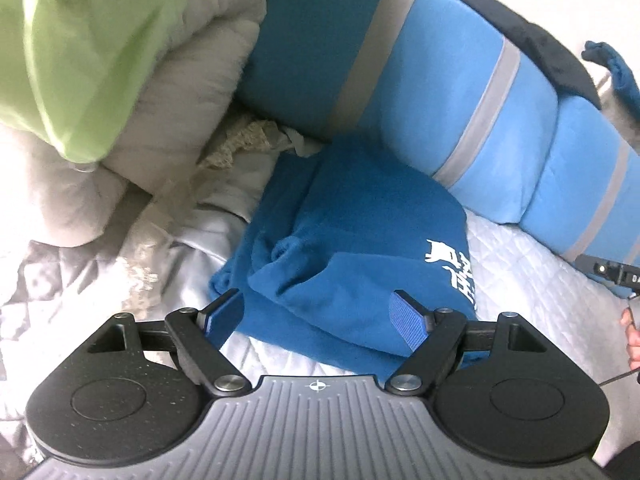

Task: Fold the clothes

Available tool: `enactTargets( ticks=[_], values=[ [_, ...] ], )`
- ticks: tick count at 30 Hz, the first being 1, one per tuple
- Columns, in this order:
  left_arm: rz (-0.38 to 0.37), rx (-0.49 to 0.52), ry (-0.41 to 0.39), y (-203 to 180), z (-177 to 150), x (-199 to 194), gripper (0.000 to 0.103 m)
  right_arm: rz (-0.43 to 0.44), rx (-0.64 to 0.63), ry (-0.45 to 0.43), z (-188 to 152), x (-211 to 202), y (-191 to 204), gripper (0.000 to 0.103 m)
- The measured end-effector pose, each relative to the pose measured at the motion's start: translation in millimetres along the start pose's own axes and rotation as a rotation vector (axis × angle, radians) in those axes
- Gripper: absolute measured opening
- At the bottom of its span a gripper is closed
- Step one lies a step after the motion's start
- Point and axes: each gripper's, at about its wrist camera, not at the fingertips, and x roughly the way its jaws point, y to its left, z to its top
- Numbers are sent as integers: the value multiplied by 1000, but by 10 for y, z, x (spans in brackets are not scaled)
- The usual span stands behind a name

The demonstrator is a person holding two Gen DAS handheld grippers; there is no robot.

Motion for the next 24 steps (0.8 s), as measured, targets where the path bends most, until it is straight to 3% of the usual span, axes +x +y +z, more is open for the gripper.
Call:
enactTargets(
  ticks=[9,11,17,24],
  values=[
    [78,49,-71,21,88,-530,80,-26,-92,-88,67,-615,232,103],
    [103,34,-98,69,163,-691,80,-10,-58,-103,156,-786,203,103],
    [57,-57,-195,321,371,-1331,80,78,119,-182,472,-1391,-101,103],
    [22,-79,-307,444,468,-1998,80,49,189,-330,752,-2265,-522,103]
  ],
)
